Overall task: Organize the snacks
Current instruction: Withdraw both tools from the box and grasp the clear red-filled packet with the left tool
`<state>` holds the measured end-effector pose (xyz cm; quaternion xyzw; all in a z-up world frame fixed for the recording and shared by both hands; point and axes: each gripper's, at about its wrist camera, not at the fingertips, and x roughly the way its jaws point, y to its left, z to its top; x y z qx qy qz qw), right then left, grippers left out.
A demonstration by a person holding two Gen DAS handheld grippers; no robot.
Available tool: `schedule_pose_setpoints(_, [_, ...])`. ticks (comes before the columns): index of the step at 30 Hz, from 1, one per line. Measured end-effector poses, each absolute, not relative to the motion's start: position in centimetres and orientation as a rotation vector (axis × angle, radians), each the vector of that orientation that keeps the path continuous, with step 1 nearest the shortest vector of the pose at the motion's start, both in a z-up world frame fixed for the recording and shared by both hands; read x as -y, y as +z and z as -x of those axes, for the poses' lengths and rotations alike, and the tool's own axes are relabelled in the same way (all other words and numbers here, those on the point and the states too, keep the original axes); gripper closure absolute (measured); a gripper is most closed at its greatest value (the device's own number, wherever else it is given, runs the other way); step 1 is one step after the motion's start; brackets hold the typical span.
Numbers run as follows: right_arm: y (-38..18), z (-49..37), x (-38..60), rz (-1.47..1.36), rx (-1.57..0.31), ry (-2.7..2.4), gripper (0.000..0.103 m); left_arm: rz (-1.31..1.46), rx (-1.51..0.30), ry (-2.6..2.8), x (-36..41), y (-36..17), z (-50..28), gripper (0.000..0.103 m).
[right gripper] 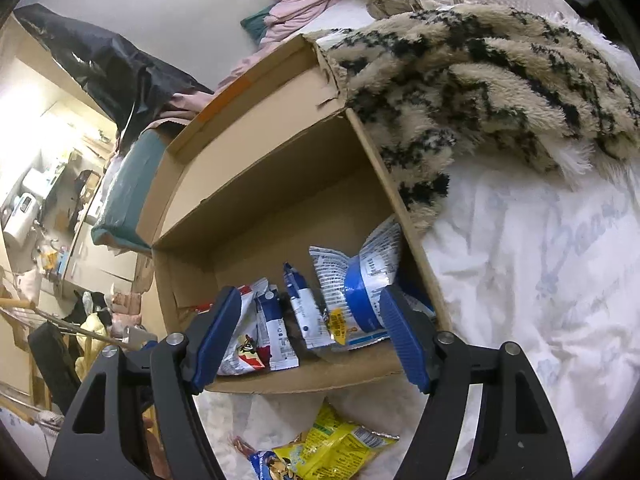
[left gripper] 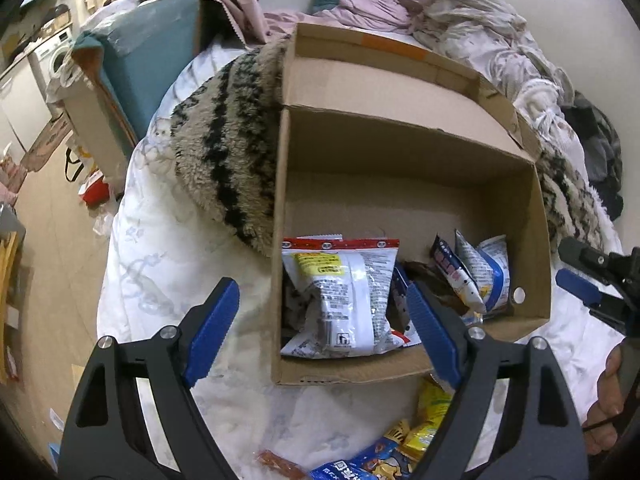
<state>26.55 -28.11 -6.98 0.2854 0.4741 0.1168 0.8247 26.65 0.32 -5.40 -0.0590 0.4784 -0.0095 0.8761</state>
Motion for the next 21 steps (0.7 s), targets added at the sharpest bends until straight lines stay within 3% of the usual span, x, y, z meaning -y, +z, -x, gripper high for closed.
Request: schedule_pose_setpoints(21, [-5.2,-21.7,28.3,-0.529,-1.03,0.232,0.029,0.111,-1.063,0.105,-3.4,-5.2,-20.1,0.018])
